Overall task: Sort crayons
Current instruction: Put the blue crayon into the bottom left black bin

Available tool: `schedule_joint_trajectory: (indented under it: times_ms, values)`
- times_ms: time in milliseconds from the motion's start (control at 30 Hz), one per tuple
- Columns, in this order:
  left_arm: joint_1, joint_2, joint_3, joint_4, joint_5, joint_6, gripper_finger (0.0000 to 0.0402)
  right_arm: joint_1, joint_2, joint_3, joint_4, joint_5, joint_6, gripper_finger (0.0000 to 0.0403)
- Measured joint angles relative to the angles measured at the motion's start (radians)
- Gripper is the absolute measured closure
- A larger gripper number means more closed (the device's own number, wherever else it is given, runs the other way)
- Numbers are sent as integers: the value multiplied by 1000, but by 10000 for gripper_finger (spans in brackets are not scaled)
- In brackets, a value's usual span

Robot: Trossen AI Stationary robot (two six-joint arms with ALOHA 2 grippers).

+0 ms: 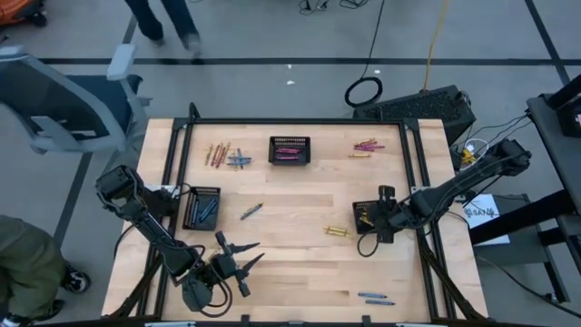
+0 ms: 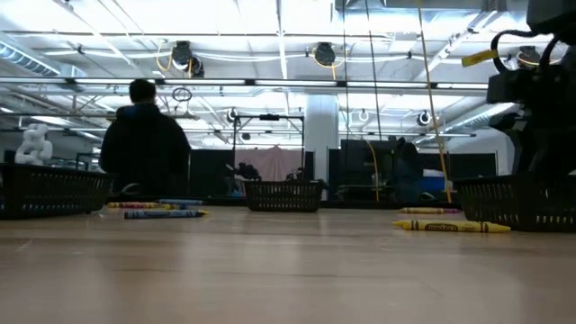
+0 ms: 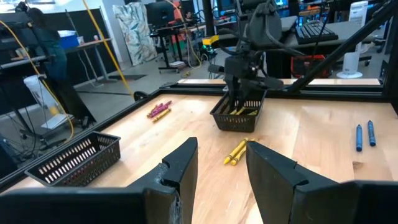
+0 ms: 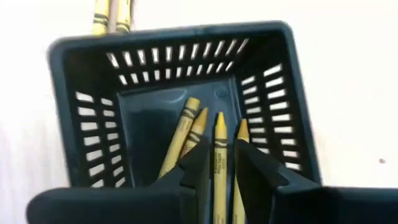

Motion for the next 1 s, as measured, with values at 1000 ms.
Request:
schedule_joint_trajectory:
  times_ms: [1000]
  values:
    - [393,-391,0,-623,415,-444,265,140,185,210,504,194,-226,376]
